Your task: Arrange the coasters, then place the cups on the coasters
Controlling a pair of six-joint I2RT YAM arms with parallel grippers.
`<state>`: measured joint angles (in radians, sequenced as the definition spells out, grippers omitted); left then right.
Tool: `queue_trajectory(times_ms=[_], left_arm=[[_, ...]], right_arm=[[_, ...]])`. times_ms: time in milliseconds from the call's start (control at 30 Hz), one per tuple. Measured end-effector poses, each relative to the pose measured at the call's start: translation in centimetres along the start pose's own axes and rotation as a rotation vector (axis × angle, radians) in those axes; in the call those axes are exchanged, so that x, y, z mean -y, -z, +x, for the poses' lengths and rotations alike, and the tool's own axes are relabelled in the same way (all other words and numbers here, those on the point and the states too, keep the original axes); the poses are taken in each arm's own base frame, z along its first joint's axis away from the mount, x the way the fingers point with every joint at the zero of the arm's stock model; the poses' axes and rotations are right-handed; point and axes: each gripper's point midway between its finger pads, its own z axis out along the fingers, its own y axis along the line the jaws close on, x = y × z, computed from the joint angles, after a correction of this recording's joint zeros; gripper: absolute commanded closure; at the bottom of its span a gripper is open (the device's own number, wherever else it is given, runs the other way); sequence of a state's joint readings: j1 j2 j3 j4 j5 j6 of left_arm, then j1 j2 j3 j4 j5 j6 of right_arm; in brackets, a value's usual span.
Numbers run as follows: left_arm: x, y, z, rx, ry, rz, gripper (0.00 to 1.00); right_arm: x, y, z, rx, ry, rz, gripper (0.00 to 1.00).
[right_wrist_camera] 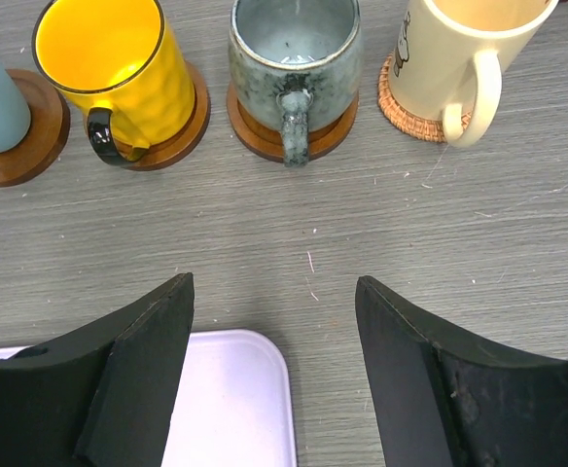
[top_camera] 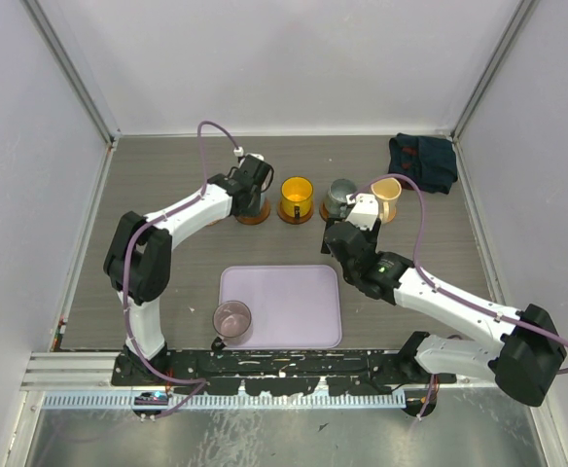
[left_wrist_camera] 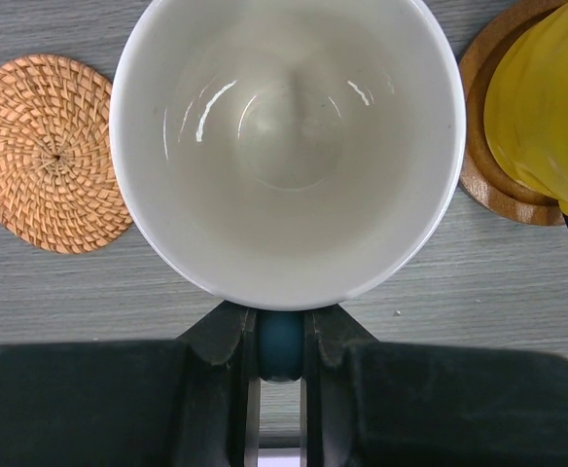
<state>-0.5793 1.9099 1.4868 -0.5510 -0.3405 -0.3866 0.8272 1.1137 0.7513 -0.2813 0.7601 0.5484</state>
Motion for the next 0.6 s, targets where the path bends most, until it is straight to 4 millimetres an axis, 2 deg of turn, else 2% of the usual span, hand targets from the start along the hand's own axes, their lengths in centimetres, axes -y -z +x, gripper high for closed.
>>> queue_trajectory(times_ms=[133, 333, 533, 600], left_arm=[[-0.04, -0.09, 0.19, -0.004, -0.002, -0.002, 0.95], [0.03, -0.40, 0.33, -0.007, 0.001, -0.003, 0.82], [0.17, -0.52, -0.03, 0.006, 0.021, 0.001, 0.78], [0.15, -0.55, -0.10, 0.009, 0.023, 0.001, 0.73]], right_arm=[[-0.07, -0.12, 0.25, -0.008, 0.006, 0.000, 0.28], [-0.18, -0.20, 0.48, -0.015, 0.008, -0.003, 0.28], [-0.24, -0.19, 0.52, -0.017, 0.007, -0.006, 0.28], [-0.27, -0.18, 0.54, -0.019, 0.007, -0.008, 0.28]])
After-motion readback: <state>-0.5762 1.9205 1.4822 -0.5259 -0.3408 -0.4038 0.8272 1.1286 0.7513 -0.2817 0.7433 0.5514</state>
